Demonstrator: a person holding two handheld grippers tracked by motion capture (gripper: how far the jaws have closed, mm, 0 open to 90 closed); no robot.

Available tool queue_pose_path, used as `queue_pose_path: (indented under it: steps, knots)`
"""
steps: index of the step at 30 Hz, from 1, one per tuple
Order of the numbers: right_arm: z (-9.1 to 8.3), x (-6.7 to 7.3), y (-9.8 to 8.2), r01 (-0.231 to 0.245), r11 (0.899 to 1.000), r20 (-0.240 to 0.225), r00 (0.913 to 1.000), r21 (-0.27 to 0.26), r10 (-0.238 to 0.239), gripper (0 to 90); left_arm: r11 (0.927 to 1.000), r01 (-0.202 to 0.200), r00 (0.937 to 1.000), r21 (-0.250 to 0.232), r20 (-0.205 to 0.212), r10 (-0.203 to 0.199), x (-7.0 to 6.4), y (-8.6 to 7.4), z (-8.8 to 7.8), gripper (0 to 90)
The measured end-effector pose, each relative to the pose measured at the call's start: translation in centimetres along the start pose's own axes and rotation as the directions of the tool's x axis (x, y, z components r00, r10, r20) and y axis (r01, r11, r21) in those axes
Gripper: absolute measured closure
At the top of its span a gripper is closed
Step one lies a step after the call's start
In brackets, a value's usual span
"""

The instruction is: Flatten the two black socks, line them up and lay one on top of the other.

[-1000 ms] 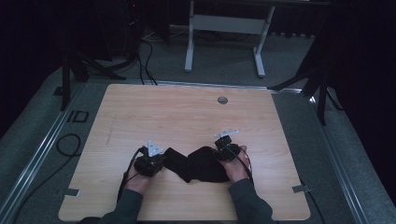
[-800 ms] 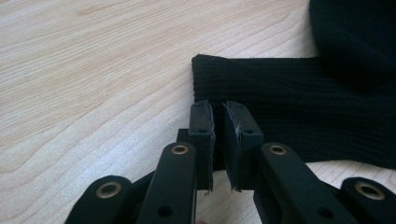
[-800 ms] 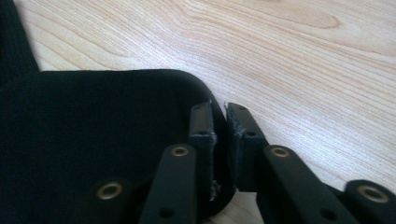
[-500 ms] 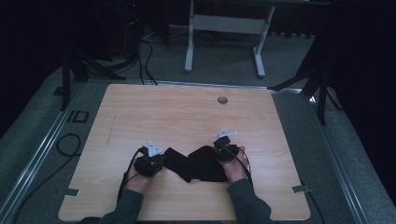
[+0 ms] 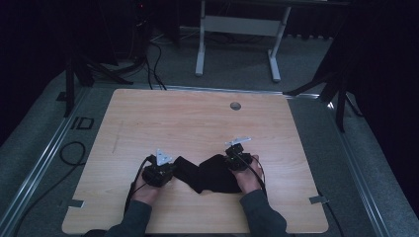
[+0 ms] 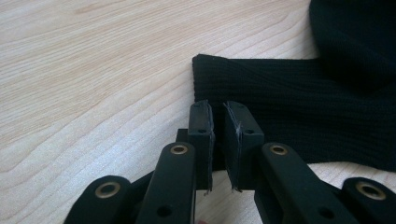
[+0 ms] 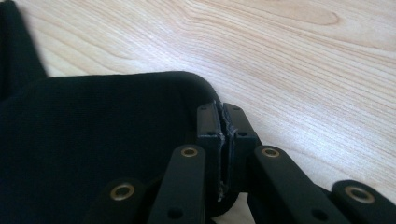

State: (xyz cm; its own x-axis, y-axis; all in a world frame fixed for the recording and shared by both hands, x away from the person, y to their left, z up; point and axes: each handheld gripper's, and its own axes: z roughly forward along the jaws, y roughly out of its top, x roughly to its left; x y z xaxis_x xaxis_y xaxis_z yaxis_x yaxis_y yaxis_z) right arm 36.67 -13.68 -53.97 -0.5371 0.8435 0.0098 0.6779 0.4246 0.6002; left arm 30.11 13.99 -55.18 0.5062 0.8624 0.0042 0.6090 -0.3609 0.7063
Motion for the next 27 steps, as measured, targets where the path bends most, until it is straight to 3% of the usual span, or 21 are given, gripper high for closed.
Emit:
queue_pose_path:
  steps: [27]
  knots:
    - [-8.1,2.1,-1.1,0.067,0.989,-0.032,0.9969,-0.134,-0.072,86.5,1.0000,0.007,1.0000,-0.005,0.000,-0.007,-0.1,0.0,0.0,81.6]
